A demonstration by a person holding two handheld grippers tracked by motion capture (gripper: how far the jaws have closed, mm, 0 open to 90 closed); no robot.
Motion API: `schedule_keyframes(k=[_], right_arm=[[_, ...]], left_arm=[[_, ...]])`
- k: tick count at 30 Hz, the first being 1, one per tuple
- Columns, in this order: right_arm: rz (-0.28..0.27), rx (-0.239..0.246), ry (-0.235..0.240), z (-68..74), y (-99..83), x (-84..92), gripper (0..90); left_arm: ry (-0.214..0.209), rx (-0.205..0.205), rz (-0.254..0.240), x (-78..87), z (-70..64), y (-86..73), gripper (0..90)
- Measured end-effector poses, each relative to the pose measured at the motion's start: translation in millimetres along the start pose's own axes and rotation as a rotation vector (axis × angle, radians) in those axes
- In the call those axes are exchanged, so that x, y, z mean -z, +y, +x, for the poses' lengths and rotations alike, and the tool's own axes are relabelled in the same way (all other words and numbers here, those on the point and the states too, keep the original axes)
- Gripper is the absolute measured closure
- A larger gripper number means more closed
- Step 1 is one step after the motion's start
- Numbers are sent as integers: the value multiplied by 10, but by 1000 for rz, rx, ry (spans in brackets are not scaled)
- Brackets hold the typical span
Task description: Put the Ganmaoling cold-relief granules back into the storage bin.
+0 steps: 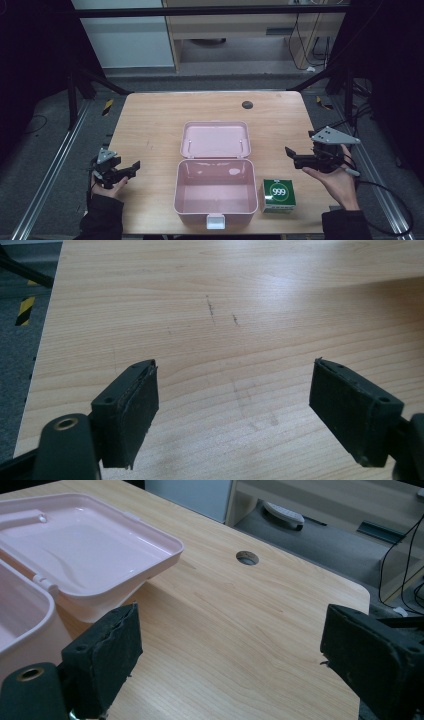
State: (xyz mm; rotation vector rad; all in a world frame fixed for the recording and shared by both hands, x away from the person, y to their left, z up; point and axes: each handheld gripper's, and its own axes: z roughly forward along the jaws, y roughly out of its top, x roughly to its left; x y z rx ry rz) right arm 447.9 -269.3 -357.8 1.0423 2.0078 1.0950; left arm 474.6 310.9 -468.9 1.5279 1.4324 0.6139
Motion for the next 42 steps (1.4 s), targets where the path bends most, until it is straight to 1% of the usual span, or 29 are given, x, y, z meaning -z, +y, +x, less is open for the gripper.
schedule_keyframes(k=[3,7,8,9,10,11,12,13,15,16,17,18,19,22,23,24,25,27,28,30,31,33,34,37,39,42], right_arm=[[19,25,14,12,43,6,93],[48,77,38,54,114,14,82],[48,77,38,54,114,14,82],[57,92,46,68,136,16,76],[68,110,57,86,164,19,75],[80,138,80,112,203,24,75],[80,138,80,112,203,24,75],[96,172,104,144,244,30,75],[112,204,127,179,279,38,75],[112,204,127,179,279,38,75],[119,220,141,198,293,42,75],[136,248,163,232,314,44,75],[136,248,163,232,314,44,75],[173,284,191,278,333,40,74],[178,304,198,295,337,37,74],[191,322,218,319,337,32,74],[198,336,227,332,336,28,72],[214,357,244,356,329,18,70],[214,357,244,356,329,18,70],[236,383,258,382,321,14,66],[248,396,275,396,312,7,65],[259,416,279,411,303,4,64],[259,416,279,411,303,4,64],[282,438,298,422,295,-1,56],[296,455,318,441,285,-8,53],[318,478,332,463,268,-18,51]], left_arm=[[-1,0,3,-5,-4,-2,189],[-4,-6,11,-11,-6,-8,189],[-4,-6,11,-11,-6,-8,189],[-4,-6,10,-13,-8,-10,189],[-4,-7,11,-14,-8,-11,189],[-4,-6,11,-16,-11,-12,189],[-4,-6,11,-16,-11,-12,189],[-5,-7,12,-18,-14,-14,189],[-5,-7,13,-19,-15,-15,189],[-5,-10,14,-19,-14,-16,189],[-5,-11,16,-20,-14,-17,189],[-6,-12,18,-21,-14,-18,189],[-6,-14,18,-21,-15,-18,189],[-7,-15,19,-21,-17,-20,189],[-7,-15,19,-22,-17,-20,188],[-8,-16,20,-21,-16,-20,188],[-7,-16,21,-23,-16,-21,189],[-7,-16,21,-24,-17,-22,189],[-8,-16,21,-25,-17,-22,189],[-8,-17,23,-25,-17,-22,189],[-8,-17,23,-27,-18,-23,189],[-8,-18,24,-28,-19,-25,189],[-8,-18,24,-29,-19,-25,189],[-9,-21,27,-29,-18,-26,189],[-9,-25,32,-30,-16,-27,189],[-10,-25,32,-33,-20,-29,188]])
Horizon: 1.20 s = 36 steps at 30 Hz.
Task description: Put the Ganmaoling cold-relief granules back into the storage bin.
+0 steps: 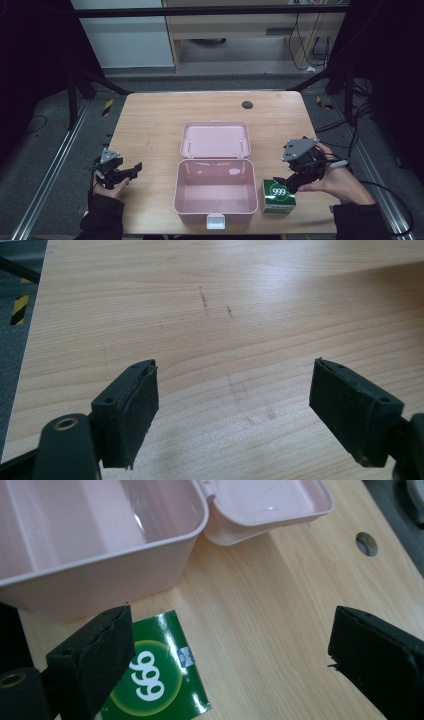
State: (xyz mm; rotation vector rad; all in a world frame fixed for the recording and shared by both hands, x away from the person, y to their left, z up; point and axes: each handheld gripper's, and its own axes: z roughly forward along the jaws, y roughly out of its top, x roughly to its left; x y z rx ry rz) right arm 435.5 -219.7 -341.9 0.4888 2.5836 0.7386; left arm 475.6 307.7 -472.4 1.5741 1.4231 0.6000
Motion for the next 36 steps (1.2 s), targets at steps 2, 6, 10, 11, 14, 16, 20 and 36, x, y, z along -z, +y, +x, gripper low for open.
schedule_keyframes(k=[2,6,10,11,14,16,20,36], right_arm=[[20,20,16,14,-7,-22,51],[49,39,47,40,-24,-59,51],[64,44,61,62,-33,-85,51],[69,48,64,68,-36,-94,51],[92,55,85,90,-48,-129,49],[106,58,90,104,-58,-151,47],[123,68,114,122,-80,-191,41],[219,111,200,245,-171,-395,30]], left_arm=[[0,-1,1,1,0,0,188],[0,-2,2,-2,1,-2,189],[0,-2,2,-5,-2,-3,189],[0,-2,2,-5,-2,-3,189],[0,-2,2,-4,-3,-3,189],[0,-3,2,-4,-4,-2,189],[0,-3,2,-6,-4,-2,189],[3,-12,7,-6,-7,-4,188]])
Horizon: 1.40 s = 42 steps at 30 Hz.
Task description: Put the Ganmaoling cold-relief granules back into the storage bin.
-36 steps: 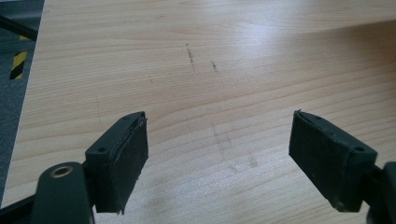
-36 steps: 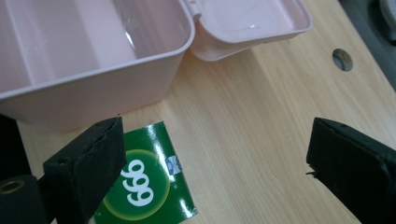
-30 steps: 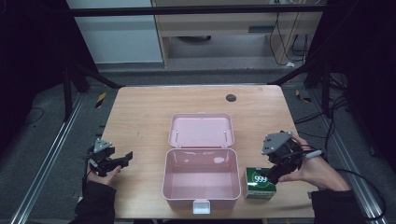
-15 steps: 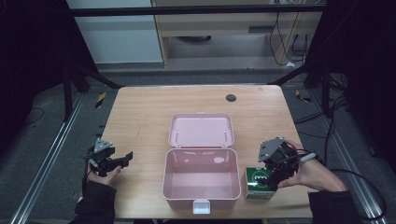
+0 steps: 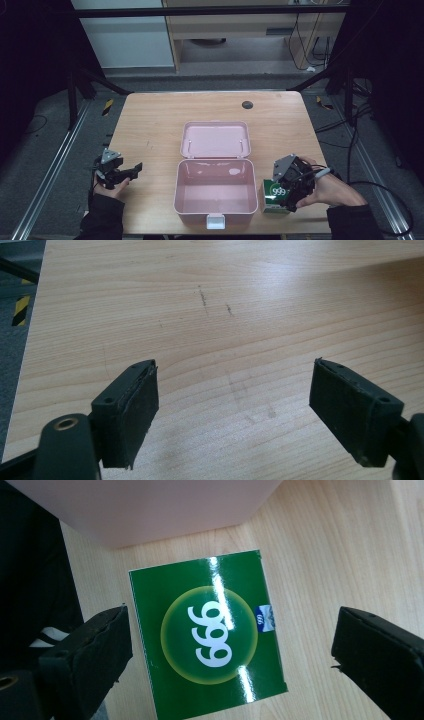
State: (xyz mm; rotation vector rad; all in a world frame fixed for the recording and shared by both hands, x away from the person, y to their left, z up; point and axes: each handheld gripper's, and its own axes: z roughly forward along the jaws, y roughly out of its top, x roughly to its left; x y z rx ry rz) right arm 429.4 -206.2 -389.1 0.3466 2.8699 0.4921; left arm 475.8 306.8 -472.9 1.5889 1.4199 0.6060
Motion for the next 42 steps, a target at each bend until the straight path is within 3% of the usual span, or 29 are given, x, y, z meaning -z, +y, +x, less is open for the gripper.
schedule_keyframes(k=[13,42], right_arm=[[37,34,34,30,-24,-128,26],[92,53,77,46,-66,-452,33]], left_arm=[[0,-1,0,-1,-2,0,189],[2,-2,4,-12,0,-6,189]])
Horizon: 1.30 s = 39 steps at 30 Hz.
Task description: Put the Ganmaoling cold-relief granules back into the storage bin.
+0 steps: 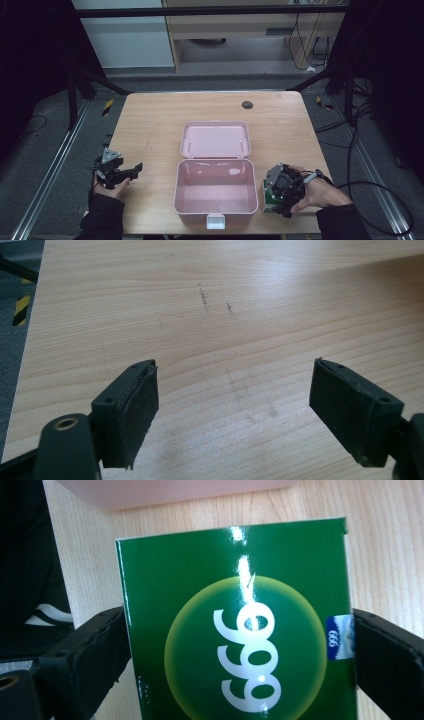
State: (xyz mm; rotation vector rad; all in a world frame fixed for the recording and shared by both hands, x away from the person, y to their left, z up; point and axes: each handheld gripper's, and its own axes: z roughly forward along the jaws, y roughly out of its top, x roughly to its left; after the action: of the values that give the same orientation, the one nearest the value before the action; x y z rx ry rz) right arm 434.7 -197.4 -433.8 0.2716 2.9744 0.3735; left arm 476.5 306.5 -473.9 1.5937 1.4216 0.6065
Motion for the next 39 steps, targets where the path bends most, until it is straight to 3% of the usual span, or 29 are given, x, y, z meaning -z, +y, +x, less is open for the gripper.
schedule_keyframes(k=[19,30,39], right_arm=[[15,-16,22,-39,-47,-108,88],[2,-32,40,-52,-69,-53,150],[-9,-27,24,-49,-85,50,158]], left_arm=[[1,-1,3,-2,2,-1,189],[1,-3,4,-3,0,-1,189],[1,-3,3,-1,0,0,189]])
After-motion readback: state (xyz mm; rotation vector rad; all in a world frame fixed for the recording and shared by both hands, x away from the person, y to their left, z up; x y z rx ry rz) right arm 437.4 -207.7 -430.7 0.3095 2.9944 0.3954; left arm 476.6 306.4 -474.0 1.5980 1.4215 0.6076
